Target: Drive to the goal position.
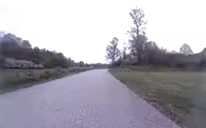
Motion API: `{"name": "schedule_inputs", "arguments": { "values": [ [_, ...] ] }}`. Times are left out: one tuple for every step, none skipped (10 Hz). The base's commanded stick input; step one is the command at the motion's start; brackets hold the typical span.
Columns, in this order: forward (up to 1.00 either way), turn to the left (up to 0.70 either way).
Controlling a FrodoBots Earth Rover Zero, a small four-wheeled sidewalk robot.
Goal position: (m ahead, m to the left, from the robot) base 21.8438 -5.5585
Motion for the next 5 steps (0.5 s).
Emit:
{"name": "schedule_inputs", "arguments": {
  "values": [
    [1.0,0.0],
    [1.0,0.0],
    [1.0,0.0],
    [1.0,0.0],
    [1.0,0.0]
  ]
}}
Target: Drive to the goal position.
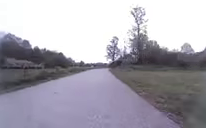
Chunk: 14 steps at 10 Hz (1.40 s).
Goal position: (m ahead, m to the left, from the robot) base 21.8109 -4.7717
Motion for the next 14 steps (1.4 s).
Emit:
{"name": "schedule_inputs", "arguments": {
  "values": [
    [1.0,0.0],
    [1.0,0.0],
    [1.0,0.0],
    [1.0,0.0],
    [1.0,0.0],
    [1.0,0.0],
    [1.0,0.0],
    [1.0,0.0],
    [1.0,0.0],
    [1.0,0.0],
    [1.0,0.0],
    [1.0,0.0],
    [1.0,0.0],
    [1.0,0.0]
  ]
}}
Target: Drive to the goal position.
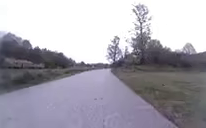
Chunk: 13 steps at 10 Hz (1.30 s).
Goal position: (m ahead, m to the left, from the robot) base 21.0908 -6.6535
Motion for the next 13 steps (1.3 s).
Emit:
{"name": "schedule_inputs", "arguments": {
  "values": [
    [1.0,0.0],
    [1.0,0.0],
    [1.0,0.0],
    [1.0,0.0],
    [1.0,0.0],
    [1.0,0.0],
    [1.0,0.0],
    [1.0,0.0],
    [1.0,0.0],
    [1.0,0.0],
    [1.0,0.0],
    [1.0,0.0],
    [1.0,0.0]
  ]
}}
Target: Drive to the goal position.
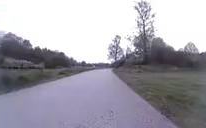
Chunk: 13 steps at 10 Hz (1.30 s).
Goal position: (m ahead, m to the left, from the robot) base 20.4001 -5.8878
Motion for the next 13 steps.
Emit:
{"name": "schedule_inputs", "arguments": {
  "values": [
    [1.0,0.0],
    [1.0,0.0],
    [1.0,0.0],
    [1.0,0.0],
    [1.0,0.0],
    [1.0,0.0],
    [1.0,0.0],
    [1.0,0.0],
    [1.0,0.0],
    [1.0,0.0],
    [1.0,0.0],
    [1.0,0.0],
    [1.0,0.0]
  ]
}}
